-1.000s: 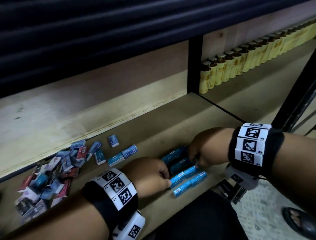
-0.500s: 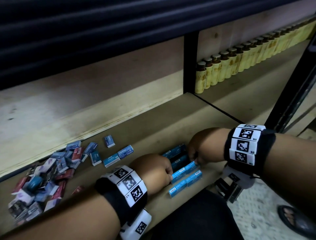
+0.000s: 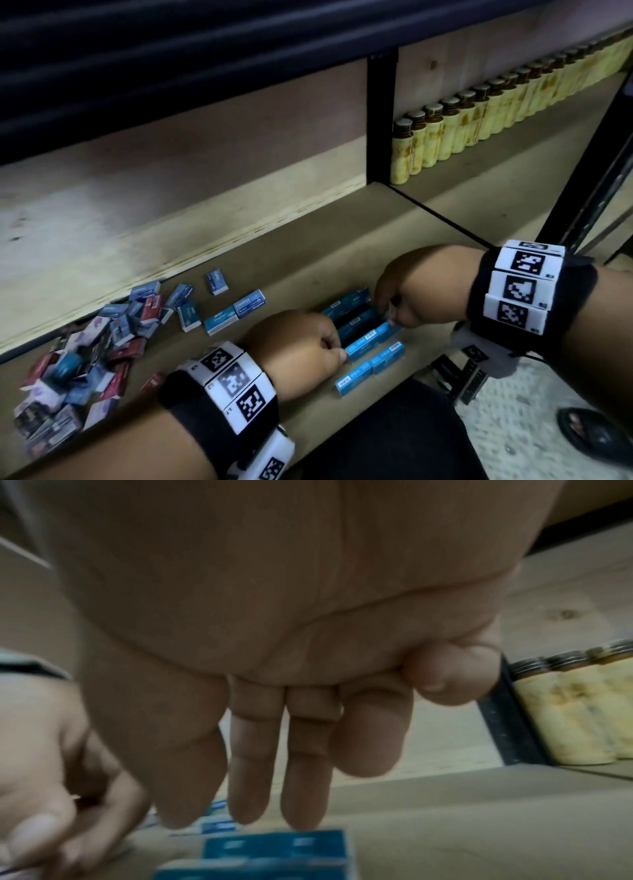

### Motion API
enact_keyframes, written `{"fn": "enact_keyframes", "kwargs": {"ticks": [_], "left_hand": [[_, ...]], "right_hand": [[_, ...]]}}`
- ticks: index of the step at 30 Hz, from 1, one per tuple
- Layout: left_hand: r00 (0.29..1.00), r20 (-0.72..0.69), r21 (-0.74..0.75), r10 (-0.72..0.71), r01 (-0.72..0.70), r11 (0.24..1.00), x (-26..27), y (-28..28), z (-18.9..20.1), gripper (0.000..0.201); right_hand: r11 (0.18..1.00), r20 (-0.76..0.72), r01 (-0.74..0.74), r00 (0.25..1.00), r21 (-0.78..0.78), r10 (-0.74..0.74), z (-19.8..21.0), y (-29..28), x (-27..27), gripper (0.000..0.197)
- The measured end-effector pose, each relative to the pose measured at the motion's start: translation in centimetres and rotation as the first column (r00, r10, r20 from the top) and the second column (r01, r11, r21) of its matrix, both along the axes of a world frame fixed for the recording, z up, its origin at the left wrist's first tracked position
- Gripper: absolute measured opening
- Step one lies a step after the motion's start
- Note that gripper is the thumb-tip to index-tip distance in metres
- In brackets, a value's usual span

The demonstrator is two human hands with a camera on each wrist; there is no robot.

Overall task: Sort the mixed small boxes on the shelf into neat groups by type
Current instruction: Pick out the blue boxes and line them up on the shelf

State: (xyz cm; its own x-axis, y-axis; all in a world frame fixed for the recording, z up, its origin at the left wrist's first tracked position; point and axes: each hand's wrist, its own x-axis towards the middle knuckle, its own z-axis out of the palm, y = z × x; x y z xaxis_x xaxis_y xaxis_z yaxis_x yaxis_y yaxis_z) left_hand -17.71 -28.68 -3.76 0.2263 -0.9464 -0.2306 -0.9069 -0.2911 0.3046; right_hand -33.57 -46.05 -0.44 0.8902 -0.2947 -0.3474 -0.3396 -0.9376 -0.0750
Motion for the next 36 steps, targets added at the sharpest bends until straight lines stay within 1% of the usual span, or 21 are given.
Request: {"fn": "enact_keyframes", "kwargs": {"ticks": [1, 2, 4, 7, 10, 12, 15, 18, 20, 25, 28, 32, 36], "left_hand": [[1.000, -0.012, 0.010, -0.005, 0.005, 1.000, -0.1, 0.4, 0.1, 0.028], [1.000, -0.018, 0.027, -0.018, 0.018, 0.999, -0.3, 0.8, 0.1, 0.030], [0.999, -0.011, 0.047, -0.045, 0.046, 0.998, -0.9, 1.4, -0.1, 0.032], [0.999, -0.002, 0.031, -0.055, 0.055, 0.998, -1.7, 1.7, -0.6, 0.027], [0.998, 0.032, 0.012, -0.056, 0.055, 0.998, -2.3, 1.4, -0.9, 0.024], [0.997, 0.050, 0.030, -0.062, 0.060, 0.998, -2.7, 1.0, -1.0, 0.023], [0.990, 0.107, 0.056, -0.095, 0.090, 0.994, -3.4, 0.1, -0.8, 0.025], [0.967, 0.215, 0.052, -0.137, 0.128, 0.990, -4.2, -0.9, -0.6, 0.026], [0.957, 0.249, 0.045, -0.149, 0.142, 0.989, -4.7, -1.6, -0.4, 0.026], [0.961, 0.240, 0.030, -0.136, 0.133, 0.991, -4.9, -2.5, -0.4, 0.025], [0.973, 0.198, 0.020, -0.119, 0.118, 0.993, -4.7, -2.1, -0.5, 0.027], [0.994, 0.096, -0.048, -0.051, 0.056, 0.997, -3.7, -0.8, 0.3, 0.030], [0.999, 0.045, -0.091, 0.000, 0.004, 0.996, -1.7, 1.2, 1.3, 0.031]], "right_hand": [[1.000, 0.028, 0.003, 1.000, 0.009, -0.003, 0.3, 0.6, -0.4, 0.032], [1.000, 0.023, -0.005, 1.000, 0.014, 0.004, 0.4, 1.2, -0.8, 0.033], [1.000, -0.037, -0.031, 0.999, -0.003, 0.031, 0.3, 2.3, -1.1, 0.035], [0.999, -0.085, -0.038, 0.996, -0.030, 0.035, -0.3, 3.1, -1.3, 0.037], [0.999, -0.079, -0.032, 0.996, -0.030, 0.030, -0.9, 3.2, -1.5, 0.037], [0.999, -0.075, -0.029, 0.997, -0.030, 0.027, -1.1, 3.1, -1.6, 0.037], [0.999, -0.076, -0.013, 0.997, -0.036, 0.010, -1.2, 2.4, -2.0, 0.034], [0.999, -0.077, 0.012, 0.997, -0.046, -0.015, -1.2, 1.6, -2.4, 0.032], [0.998, -0.079, 0.038, 0.996, -0.050, -0.042, -1.1, 1.0, -2.6, 0.033], [0.996, -0.099, 0.052, 0.993, -0.072, -0.059, -1.2, 0.1, -2.9, 0.032], [0.997, -0.109, 0.055, 0.992, -0.050, -0.060, -0.9, 0.2, -2.7, 0.033], [0.997, -0.040, 0.049, 0.998, -0.055, -0.052, 0.8, 0.8, -2.3, 0.034], [0.996, 0.021, 0.003, 1.000, -0.089, -0.001, 2.7, 2.7, -1.5, 0.034]]}}
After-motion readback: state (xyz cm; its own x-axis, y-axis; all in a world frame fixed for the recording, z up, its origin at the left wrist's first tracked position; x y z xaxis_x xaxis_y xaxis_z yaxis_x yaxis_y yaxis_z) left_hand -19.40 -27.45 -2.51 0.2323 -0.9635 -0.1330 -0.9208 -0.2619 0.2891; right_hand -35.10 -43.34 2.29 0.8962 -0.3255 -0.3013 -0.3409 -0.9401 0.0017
